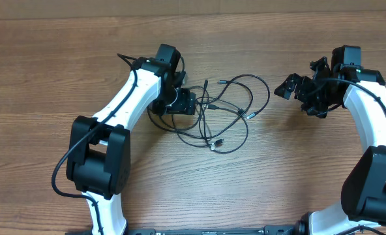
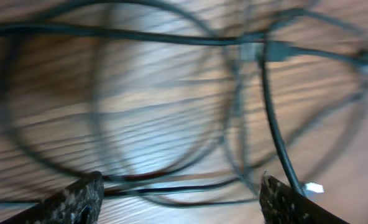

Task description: Untangle cables

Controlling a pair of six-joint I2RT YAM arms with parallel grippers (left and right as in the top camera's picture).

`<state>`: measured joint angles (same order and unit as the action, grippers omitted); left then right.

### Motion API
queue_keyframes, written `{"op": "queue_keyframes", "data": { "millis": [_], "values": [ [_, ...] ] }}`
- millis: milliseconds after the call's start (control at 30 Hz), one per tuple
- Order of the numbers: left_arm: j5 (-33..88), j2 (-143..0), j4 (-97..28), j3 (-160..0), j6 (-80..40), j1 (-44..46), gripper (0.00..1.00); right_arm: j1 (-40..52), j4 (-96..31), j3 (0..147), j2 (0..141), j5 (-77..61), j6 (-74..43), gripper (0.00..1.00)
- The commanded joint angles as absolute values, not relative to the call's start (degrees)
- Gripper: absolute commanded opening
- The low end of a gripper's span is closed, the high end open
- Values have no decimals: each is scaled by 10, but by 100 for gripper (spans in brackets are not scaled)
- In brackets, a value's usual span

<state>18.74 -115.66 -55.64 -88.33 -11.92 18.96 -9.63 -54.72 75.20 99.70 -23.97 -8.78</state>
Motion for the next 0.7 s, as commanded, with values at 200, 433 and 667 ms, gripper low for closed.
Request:
{"op": "queue_keyframes", "data": {
  "millis": [200,433,667],
  "values": [
    [249,-1147,-548,-896,-152,193,67,-97,-545,757,983,-238,-87,100],
    [198,-1147,-561,-896,-178,185,69,-97,-545,757,983,-238,-87,100],
    [228,-1147,-631,-944,-182,147,68,-97,-545,757,983,-238,-87,100]
  ]
}}
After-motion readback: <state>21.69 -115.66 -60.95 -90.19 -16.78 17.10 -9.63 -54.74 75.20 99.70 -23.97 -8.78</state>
